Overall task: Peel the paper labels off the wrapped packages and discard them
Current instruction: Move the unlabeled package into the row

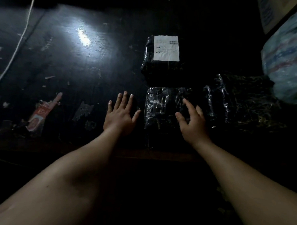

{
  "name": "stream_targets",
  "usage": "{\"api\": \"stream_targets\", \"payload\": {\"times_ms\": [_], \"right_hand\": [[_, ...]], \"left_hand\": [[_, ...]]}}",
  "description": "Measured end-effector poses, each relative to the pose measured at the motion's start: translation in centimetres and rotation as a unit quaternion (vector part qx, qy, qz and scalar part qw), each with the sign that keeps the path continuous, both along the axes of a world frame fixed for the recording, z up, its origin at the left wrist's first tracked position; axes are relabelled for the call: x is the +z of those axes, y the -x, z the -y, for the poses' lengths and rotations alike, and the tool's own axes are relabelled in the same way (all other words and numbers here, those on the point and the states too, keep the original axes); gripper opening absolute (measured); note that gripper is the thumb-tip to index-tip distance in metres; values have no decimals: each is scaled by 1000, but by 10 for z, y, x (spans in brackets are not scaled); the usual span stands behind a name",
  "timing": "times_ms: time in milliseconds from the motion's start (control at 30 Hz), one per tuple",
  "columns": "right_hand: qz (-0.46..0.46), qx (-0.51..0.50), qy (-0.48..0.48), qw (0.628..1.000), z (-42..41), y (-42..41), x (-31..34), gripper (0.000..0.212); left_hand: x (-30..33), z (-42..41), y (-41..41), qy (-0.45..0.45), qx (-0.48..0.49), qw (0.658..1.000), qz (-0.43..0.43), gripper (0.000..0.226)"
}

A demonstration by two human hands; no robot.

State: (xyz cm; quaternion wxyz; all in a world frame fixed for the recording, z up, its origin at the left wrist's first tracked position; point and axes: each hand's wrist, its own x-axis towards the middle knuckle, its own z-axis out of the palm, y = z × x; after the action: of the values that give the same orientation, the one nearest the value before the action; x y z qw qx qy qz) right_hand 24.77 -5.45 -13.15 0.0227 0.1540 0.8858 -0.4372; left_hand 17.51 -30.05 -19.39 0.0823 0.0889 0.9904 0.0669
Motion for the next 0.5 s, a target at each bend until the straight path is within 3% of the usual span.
{"api": "stream_targets", "payload": {"times_ms": [200,367,500], "right_hand": [[37,24,-39,998,-2,5,10,56],[6,71,-195,978,-1,12,13,57],[41,93,-227,969,-6,21,24,59]], "left_hand": [[0,0,1,1,-2,1000,0,75],[-1,0,3,11,-5,1000,6,77],[3,-1,4,3,-4,1000,18,77]]}}
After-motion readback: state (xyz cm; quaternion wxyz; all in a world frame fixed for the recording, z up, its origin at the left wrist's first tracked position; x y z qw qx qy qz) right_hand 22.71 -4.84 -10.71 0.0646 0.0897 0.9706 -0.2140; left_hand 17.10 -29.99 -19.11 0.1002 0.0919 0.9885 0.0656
